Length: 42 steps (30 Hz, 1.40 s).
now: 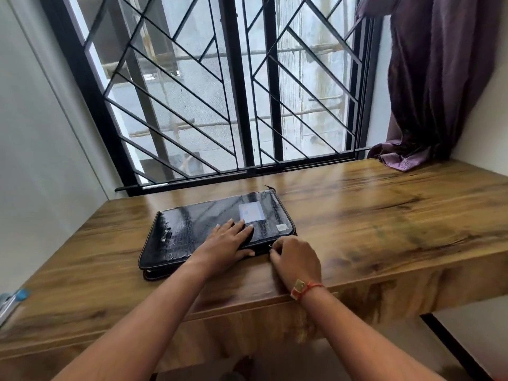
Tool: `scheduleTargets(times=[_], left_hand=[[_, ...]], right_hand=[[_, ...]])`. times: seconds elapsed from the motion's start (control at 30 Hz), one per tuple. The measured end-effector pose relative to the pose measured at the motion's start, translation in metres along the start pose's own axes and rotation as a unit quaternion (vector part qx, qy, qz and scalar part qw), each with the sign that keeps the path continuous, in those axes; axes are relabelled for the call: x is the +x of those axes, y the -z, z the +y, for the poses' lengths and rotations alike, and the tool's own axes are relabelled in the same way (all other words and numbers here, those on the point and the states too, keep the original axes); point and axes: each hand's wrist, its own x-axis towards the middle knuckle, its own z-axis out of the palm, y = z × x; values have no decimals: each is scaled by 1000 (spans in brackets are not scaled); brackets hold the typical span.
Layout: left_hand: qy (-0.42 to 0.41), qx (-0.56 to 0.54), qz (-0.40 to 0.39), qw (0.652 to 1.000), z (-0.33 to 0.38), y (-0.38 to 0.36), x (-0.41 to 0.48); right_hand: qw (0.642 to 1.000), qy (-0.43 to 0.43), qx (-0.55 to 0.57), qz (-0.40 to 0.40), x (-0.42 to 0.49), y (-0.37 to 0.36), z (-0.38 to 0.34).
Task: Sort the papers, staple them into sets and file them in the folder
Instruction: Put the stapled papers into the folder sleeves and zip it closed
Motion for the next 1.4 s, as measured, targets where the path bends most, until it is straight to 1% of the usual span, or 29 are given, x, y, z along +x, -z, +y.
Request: scheduleTargets(times=[0.07,0.17,0.27,0.33,0.4,0.53,0.63,0.8,0.93,1.1,1.2,1.33,1.4], left_hand=[[-6,-8,3,1000,-9,2,-9],[-6,17,24,1000,-43,3,-34],[36,35,38,998,-88,-2,-63],[77,12,45,996,-108,-6,-81],[96,-21,33,995,-115,-8,-91],[106,-23,27,994,-103,-4,-88],[124,-4,25,992,-91,-3,-88],[156,-13,16,988,-71,-6,-85],[179,-5,29,984,-52,-6,-81],[222,-12,43,974,-15,-5,-75],[248,-25,34,968,15,-4,-70],[232,-42,-8,972,37,7,-66],[199,-76,26,977,24,19,-64]], right_hand=[[1000,-6,6,-2,0,0,1],[1000,-3,5,-1,-1,0,3],[1000,0,4,7,-1,-1,3],[1000,4,1,9,-2,-3,3],[1000,8,-7,11,-4,-5,2],[1000,10,-12,25,0,-4,0],[1000,5,-9,12,2,-3,-1],[1000,10,-1,-7,5,-3,-5],[999,20,1,-26,8,-4,-13],[999,13,9,-35,10,-5,-16],[999,10,-3,-41,12,-6,-16],[998,-19,-19,-49,21,-4,-5],[998,-29,-5,-55,25,-3,1]])
